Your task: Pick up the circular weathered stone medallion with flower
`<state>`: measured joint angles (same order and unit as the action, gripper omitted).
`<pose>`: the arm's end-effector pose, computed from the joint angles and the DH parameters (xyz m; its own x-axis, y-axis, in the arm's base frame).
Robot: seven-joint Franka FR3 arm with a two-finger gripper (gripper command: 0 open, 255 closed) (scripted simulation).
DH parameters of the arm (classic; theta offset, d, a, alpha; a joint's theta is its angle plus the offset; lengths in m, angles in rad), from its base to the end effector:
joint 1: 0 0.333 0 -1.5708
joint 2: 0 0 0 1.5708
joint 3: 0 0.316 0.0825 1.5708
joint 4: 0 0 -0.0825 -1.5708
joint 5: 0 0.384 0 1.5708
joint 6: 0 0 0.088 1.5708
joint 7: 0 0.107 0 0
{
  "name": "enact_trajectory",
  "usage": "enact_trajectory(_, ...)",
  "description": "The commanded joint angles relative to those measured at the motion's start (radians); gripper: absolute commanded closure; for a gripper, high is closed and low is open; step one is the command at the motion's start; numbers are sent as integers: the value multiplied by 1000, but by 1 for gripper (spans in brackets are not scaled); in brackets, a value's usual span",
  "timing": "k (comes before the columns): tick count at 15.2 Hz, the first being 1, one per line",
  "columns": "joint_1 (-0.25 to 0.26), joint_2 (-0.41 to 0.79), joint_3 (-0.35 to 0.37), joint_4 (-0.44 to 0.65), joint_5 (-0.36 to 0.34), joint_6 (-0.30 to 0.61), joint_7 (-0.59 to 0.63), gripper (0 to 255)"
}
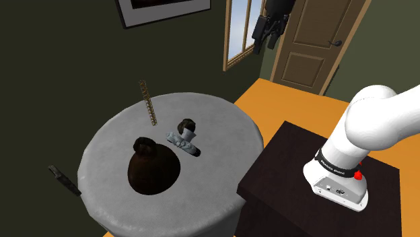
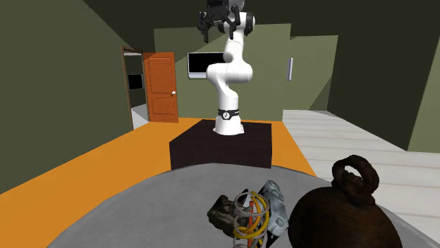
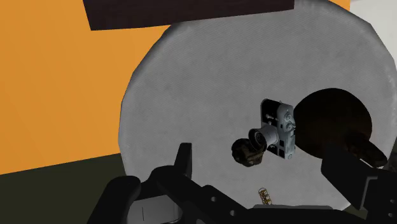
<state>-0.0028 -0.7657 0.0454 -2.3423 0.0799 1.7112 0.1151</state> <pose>0.3260 0.0258 0.6038 0.9876 -0.0921 0.1271 -0.0846 -0.9944 -0.0634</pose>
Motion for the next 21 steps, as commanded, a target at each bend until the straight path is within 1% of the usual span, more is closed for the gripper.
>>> enact_trajectory(1, 0, 0, 0, 0, 0, 0, 0, 0)
enact_trajectory(6, 1, 94, 43, -74, 37, 167, 67, 0)
enact_trajectory(11, 1, 224, 87, -113, 69, 336, 131, 0)
enact_trajectory(16, 0, 386, 129, -115, 91, 502, 195, 0)
enact_trajectory(21, -2, 571, 165, -80, 93, 654, 263, 0)
